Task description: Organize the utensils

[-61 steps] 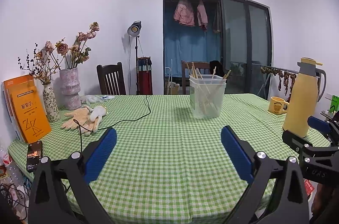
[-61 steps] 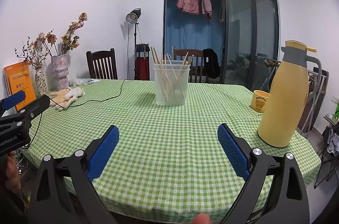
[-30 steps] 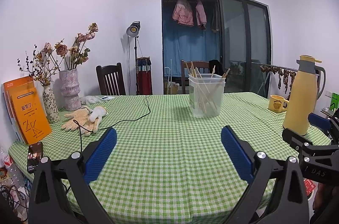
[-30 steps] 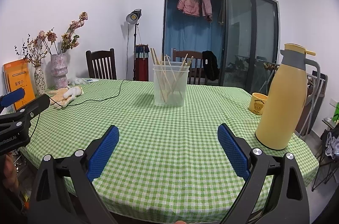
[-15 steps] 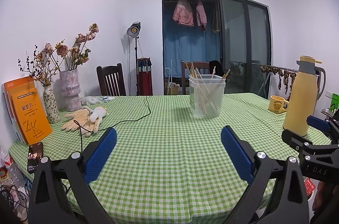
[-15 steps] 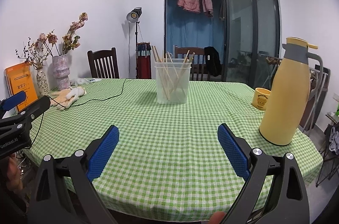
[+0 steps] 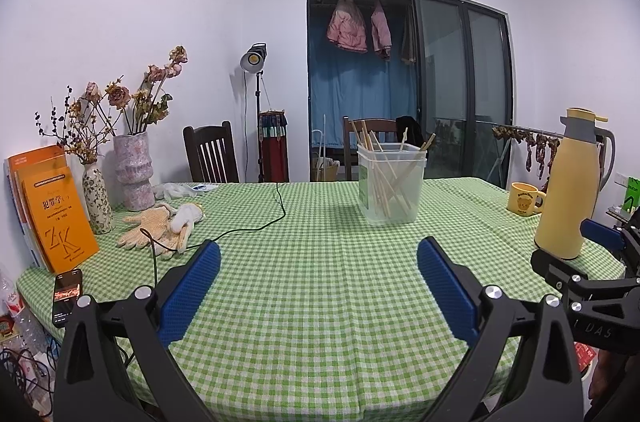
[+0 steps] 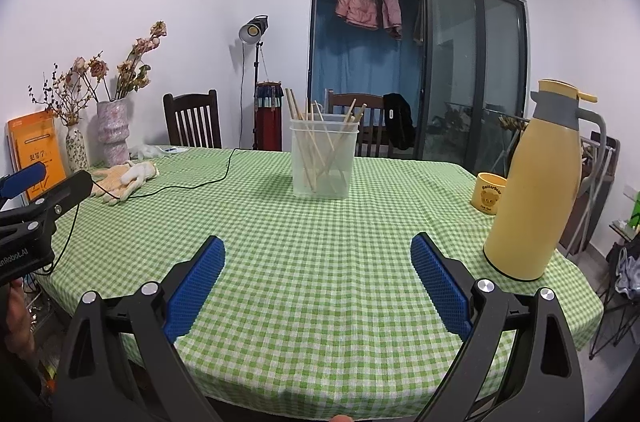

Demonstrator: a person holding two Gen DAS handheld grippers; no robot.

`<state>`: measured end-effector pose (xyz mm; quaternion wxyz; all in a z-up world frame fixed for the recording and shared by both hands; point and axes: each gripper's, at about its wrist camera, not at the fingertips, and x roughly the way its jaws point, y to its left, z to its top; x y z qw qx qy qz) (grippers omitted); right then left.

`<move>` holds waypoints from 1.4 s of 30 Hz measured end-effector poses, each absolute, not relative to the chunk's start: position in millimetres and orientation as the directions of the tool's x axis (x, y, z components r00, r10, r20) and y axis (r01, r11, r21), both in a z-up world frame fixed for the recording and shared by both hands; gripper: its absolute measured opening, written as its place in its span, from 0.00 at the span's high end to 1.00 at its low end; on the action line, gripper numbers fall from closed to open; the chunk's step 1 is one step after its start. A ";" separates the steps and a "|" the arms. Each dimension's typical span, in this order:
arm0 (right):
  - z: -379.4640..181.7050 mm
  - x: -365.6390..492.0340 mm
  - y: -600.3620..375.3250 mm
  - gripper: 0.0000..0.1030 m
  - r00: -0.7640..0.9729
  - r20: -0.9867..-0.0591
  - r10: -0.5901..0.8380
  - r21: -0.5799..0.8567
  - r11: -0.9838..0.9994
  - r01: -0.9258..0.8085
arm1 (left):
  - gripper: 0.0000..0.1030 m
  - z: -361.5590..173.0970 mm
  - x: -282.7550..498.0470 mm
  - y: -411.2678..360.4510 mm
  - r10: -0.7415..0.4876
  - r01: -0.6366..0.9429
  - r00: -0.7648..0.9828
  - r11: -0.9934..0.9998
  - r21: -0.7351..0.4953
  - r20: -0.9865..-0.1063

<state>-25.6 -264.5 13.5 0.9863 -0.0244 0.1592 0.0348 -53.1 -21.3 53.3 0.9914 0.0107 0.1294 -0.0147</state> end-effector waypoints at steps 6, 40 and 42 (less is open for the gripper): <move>13.2 -24.4 -265.0 0.12 0.946 -0.319 0.055 -0.042 0.996 -0.072 | 0.07 54.0 -52.4 -21.4 -0.028 0.033 0.965 0.999 0.017 -0.259; 12.0 -23.9 -265.2 0.12 0.943 -0.327 0.058 -0.056 0.995 -0.080 | 0.07 45.8 -50.7 -23.2 -0.022 0.030 0.961 0.999 0.024 -0.275; 12.0 -24.3 -265.4 0.12 0.944 -0.326 0.058 -0.055 0.995 -0.080 | 0.07 44.0 -50.5 -23.5 -0.025 0.032 0.961 0.999 0.021 -0.276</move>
